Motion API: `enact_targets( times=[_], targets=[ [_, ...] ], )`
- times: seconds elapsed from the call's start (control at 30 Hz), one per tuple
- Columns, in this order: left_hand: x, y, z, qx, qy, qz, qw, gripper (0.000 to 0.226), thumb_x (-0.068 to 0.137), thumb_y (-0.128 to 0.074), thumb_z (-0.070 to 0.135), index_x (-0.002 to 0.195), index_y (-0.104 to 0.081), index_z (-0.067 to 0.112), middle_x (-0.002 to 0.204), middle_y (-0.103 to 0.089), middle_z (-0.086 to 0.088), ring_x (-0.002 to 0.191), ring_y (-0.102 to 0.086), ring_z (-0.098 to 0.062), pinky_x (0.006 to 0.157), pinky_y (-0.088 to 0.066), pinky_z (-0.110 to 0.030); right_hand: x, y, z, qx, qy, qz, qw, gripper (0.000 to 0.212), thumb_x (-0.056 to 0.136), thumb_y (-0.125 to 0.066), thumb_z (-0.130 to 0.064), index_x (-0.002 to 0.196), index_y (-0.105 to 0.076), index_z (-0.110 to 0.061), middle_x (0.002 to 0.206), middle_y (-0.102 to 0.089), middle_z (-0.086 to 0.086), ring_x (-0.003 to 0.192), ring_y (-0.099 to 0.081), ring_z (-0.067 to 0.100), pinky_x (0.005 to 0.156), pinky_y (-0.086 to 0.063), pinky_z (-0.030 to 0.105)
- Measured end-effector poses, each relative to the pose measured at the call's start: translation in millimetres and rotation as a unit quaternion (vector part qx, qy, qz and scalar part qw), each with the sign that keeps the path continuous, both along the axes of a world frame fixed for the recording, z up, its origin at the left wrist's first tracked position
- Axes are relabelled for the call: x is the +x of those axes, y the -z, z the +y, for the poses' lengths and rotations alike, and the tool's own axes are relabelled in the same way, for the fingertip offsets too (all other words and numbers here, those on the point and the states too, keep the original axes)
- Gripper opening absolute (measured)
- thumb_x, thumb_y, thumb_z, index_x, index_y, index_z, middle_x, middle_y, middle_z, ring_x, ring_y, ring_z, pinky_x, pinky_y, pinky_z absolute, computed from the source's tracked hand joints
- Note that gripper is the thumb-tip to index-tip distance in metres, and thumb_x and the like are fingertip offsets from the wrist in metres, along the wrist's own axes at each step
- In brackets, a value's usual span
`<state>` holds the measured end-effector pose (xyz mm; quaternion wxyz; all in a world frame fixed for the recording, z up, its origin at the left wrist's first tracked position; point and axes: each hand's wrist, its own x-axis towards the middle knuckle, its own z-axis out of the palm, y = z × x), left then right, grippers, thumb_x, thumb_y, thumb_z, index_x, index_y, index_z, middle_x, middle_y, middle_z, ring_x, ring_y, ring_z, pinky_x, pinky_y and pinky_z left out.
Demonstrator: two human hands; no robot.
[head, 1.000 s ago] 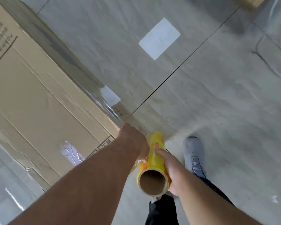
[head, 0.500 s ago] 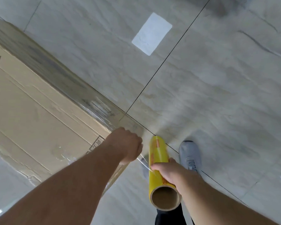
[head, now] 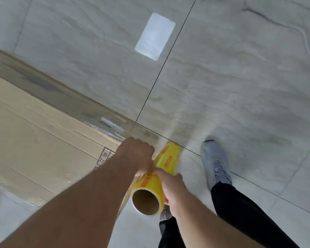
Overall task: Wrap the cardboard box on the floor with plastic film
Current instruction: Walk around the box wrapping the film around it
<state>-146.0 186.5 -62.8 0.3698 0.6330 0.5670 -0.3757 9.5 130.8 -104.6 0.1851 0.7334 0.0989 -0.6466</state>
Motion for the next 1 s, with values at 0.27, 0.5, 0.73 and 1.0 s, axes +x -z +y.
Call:
enact_targets(
  times=[0.27,0.5,0.73,1.0],
  targets=[
    [0.1,-0.4,-4.2,0.022,0.021,0.004,1.000,0.037,0.102,-0.042,0.046,0.127,-0.058,0.024,0.129,-0.066,-0.008,0.117,-0.062,-0.032,0.086,-0.039,-0.039,4.9,-22.7,-22.3,-0.052,0.315,0.083,0.944,0.053,0.093,-0.075,-0.051,0.129,-0.070,-0.011,0.112,-0.080,0.025,0.104,-0.076,0.041,0.104,-0.058,0.056],
    [-3.8,3.6,-12.4,0.038,0.038,-0.009,0.999,0.044,0.105,-0.038,0.047,0.145,-0.050,0.034,0.140,-0.058,-0.005,0.126,-0.057,-0.030,0.098,-0.043,-0.041,31.3,12.0,-34.2,-0.041,0.151,0.050,0.986,0.120,0.038,-0.096,-0.072,0.145,-0.054,-0.038,0.125,-0.074,0.015,0.100,-0.079,0.042,0.089,-0.061,0.070],
    [-3.3,9.6,-17.6,0.062,0.059,-0.009,0.996,0.041,0.102,-0.038,0.046,0.138,-0.056,0.036,0.136,-0.059,-0.004,0.119,-0.059,-0.030,0.095,-0.043,-0.042,33.6,-8.5,-30.0,0.017,-0.148,0.049,0.988,0.117,0.074,-0.078,-0.062,0.167,-0.017,-0.028,0.143,-0.057,0.009,0.123,-0.062,0.034,0.108,-0.053,0.048],
    [11.1,6.9,-32.2,0.084,0.315,-0.066,0.943,0.034,0.101,-0.047,0.037,0.120,-0.071,0.022,0.128,-0.065,-0.002,0.128,-0.052,-0.027,0.113,-0.034,-0.046,12.9,-21.6,-30.6,-0.024,-0.247,0.060,0.967,0.122,0.097,-0.062,-0.069,0.167,0.026,-0.021,0.166,-0.037,0.019,0.144,-0.050,0.034,0.109,-0.044,0.034]
  ],
)
